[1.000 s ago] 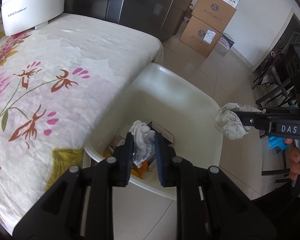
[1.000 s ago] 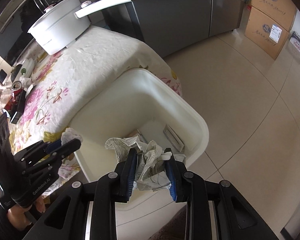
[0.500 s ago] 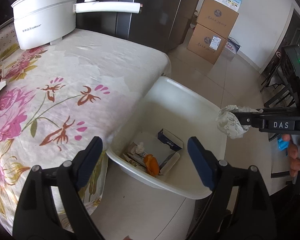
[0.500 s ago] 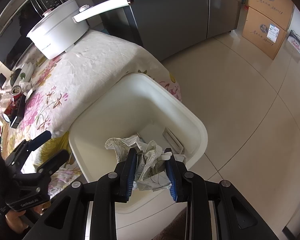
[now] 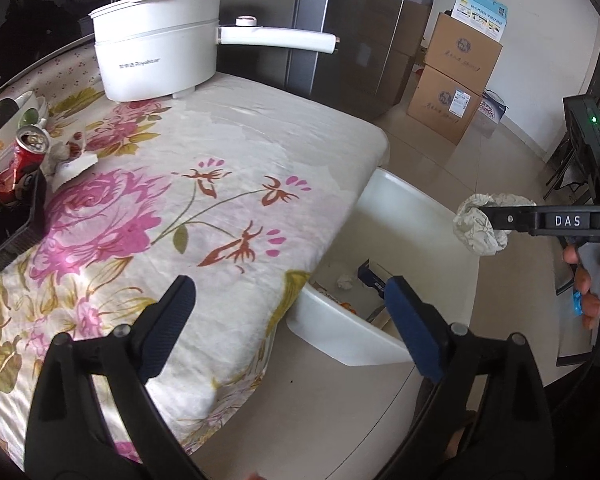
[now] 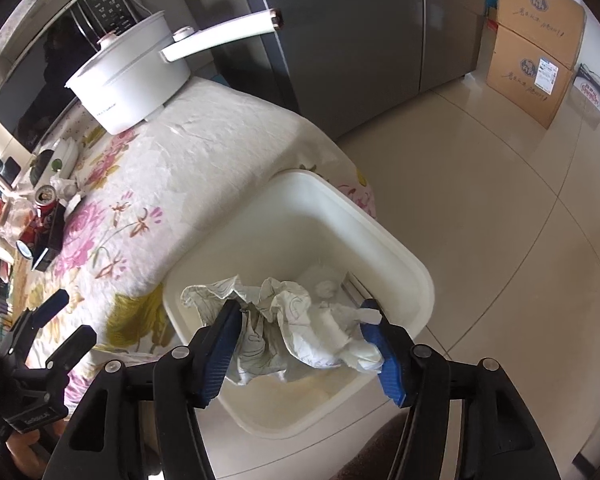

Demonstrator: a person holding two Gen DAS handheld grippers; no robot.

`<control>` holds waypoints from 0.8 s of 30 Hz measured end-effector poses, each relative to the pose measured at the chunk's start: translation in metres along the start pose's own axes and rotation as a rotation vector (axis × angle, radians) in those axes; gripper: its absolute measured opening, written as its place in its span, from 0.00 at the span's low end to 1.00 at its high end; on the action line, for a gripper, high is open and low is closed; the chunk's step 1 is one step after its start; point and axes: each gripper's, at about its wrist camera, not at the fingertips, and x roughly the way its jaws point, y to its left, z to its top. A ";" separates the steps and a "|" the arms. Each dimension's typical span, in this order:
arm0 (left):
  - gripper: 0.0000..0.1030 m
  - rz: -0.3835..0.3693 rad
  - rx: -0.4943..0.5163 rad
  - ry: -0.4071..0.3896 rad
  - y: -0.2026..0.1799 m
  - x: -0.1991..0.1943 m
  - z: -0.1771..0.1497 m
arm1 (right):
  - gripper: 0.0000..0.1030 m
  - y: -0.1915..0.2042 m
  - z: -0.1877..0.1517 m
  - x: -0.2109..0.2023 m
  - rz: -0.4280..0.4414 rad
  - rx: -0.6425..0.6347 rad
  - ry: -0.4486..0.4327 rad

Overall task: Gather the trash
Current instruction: 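Open the right tool to drop the crumpled paper into the bin, then reach the left tool to the table and grasp the lying red can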

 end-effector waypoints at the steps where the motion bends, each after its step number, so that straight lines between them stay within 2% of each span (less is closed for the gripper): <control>1: 0.93 0.005 -0.003 -0.002 0.003 -0.002 -0.001 | 0.62 0.004 0.000 -0.001 -0.002 -0.007 -0.004; 16: 0.96 0.094 -0.063 -0.021 0.051 -0.035 -0.015 | 0.74 0.055 0.005 0.000 0.039 -0.052 -0.021; 24: 0.97 0.196 -0.135 -0.037 0.099 -0.058 -0.018 | 0.76 0.093 0.007 0.005 0.049 -0.108 -0.011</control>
